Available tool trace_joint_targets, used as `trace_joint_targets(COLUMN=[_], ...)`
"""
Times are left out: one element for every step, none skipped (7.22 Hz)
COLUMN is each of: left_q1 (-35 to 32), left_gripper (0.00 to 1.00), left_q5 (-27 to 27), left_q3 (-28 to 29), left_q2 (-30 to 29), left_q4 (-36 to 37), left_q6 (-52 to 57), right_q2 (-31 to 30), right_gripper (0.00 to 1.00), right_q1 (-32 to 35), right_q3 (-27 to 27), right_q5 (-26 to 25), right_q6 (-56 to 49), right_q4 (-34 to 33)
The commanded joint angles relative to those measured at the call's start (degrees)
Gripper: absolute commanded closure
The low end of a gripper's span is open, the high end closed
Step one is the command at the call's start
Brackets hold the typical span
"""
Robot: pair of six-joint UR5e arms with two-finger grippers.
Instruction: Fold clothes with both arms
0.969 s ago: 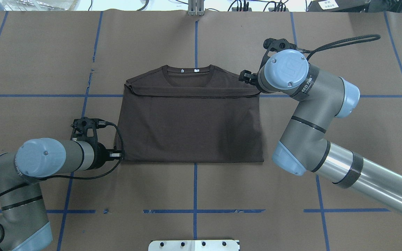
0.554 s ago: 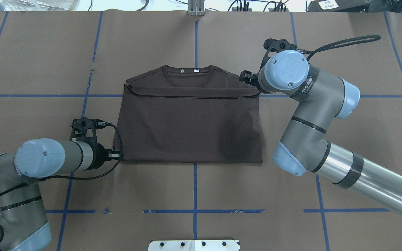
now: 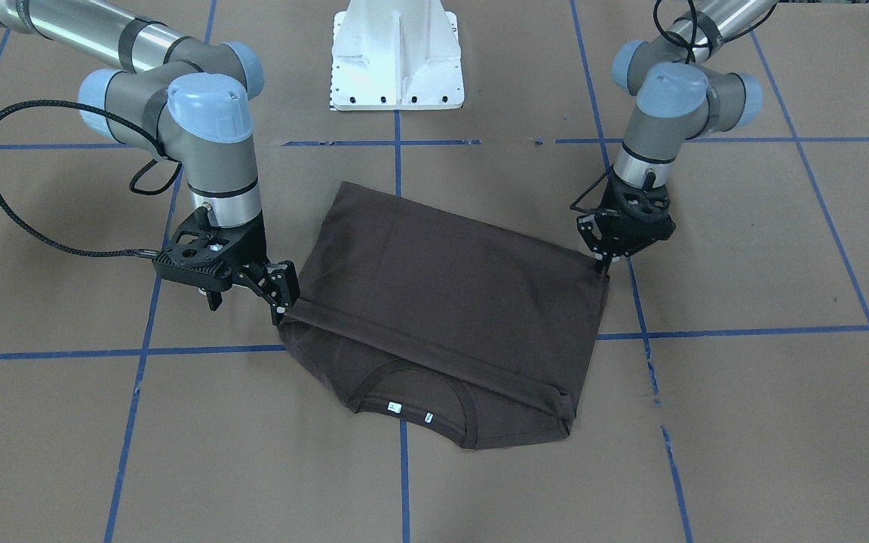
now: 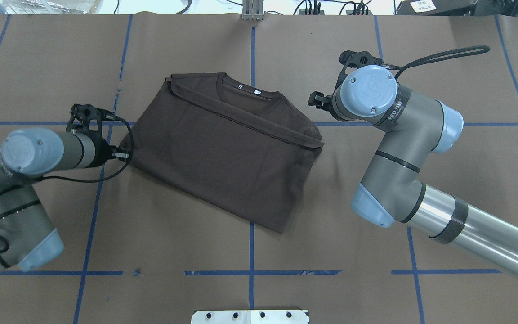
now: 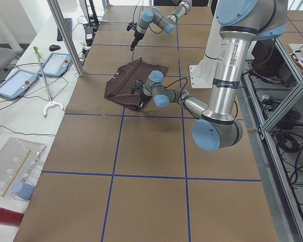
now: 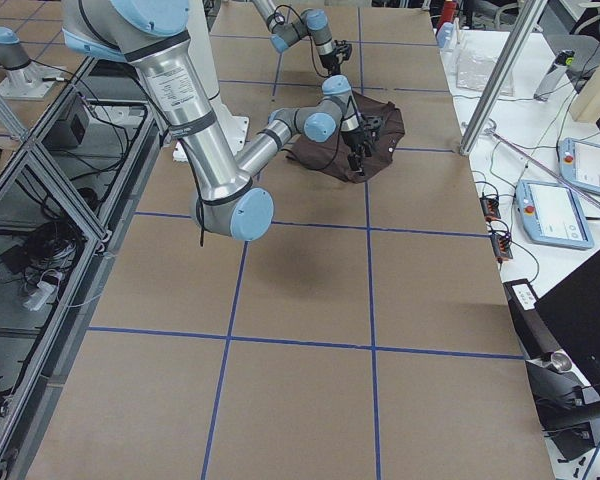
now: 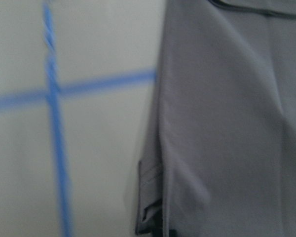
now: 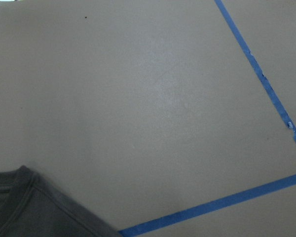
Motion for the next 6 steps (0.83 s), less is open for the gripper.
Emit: trace_joint_targets(left_q1=[-8.18,-9.77,-10.4,-11.45,-13.11,-14.0], left_gripper=[1.0,1.0,1.0,1.0,1.0,0.28], left_q5=[-0.06,0.12,1.95,3.09,2.85,2.76], left_q3=[18.93,29.56,40.19,43.17,43.11,43.11], left_q2=[-15.14,-23.4,-28.96,-30.06,-29.99,-29.64], left_q4=[-0.27,-2.19,-8.3,-10.19,-10.55,-11.17], left_q6=[5.14,5.23,5.23,5.32,9.49,12.67], right_q2=[0.07,0.25,0.6,0.95,1.13,1.3], right_gripper=[0.0,0.0,0.0,0.0,0.0,0.0], right_q1=[-0.03,-0.12,-0.12,-0.29,-0.73,-1.43], right_q3=[0.01,0.1,0.1,0.1,0.01,-0.16], right_q5=[0.0,-0.09,-0.09,-0.17,-0.18,-0.44], right_q6=[0.16,0.42,0.6,0.69,1.38,2.26], right_q4=[-0.03,-0.03,0.06,-0.02,0.06,0.06])
